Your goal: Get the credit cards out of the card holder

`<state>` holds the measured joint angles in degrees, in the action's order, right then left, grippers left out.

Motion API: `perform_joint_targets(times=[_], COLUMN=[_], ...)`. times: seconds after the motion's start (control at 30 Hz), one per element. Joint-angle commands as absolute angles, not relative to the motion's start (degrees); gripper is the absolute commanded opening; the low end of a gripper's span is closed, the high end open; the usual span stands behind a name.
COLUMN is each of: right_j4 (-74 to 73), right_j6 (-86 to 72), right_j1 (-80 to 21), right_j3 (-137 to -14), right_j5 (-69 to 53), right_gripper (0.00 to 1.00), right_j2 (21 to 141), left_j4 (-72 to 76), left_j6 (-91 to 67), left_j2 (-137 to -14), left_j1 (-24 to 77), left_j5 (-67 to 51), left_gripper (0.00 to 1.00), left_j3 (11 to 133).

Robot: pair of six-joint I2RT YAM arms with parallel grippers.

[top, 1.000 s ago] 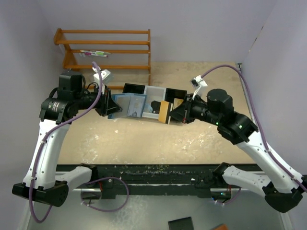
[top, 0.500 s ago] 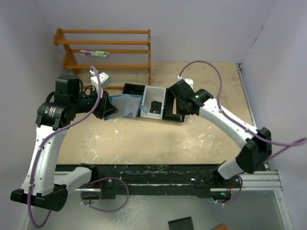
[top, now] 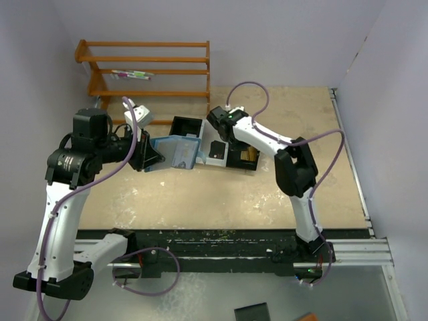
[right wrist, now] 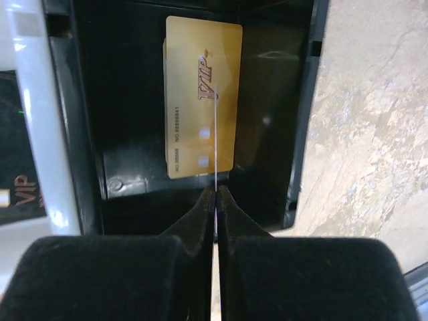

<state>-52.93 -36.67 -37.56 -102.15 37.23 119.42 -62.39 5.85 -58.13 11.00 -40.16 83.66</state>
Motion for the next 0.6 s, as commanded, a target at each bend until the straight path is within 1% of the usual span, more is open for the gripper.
perform_joint_targets(times=[0.0,0.13,0.3,0.4,0.47,0.5,0.57], right_j4=[-58.33,-59.23,-57.59,-57.20,-56.04,-55.40,-54.94], right_j6=[-39.30,-39.12,-39.15,-39.77,-39.82,-39.57,-39.42], right_j1=[-37.18,-36.98,-36.30,-36.21,-36.29,-36.17,-36.10], right_j3=[-107.81,-110.95,-110.86,-111.54,-111.48,-111.38,-112.06], right_j5=[43.14,44.32,40.52,38.05,36.84,36.28,35.37], right_gripper=[0.00,0.00,0.00,0.15,0.36,0.44,0.55], right_j2=[122.80,126.45,128.69,128.36,126.71,125.91,124.54], left_j4=[-62.17,-62.53,-62.93,-63.01,-63.00,-63.01,-62.95], left_j6=[7.75,7.78,7.78,7.72,7.62,7.51,7.44], left_j2=[-57.03,-56.79,-56.87,-56.94,-57.07,-57.12,-57.28], left_j1=[10.90,10.90,10.90,10.90,10.89,10.90,10.90], left_j5=[-42.69,-43.22,-43.55,-43.97,-44.18,-44.28,-44.45], left_gripper=[0.00,0.00,0.00,0.00,0.00,0.00,0.00], left_j3=[83.81,84.01,84.94,85.19,85.17,85.29,85.44])
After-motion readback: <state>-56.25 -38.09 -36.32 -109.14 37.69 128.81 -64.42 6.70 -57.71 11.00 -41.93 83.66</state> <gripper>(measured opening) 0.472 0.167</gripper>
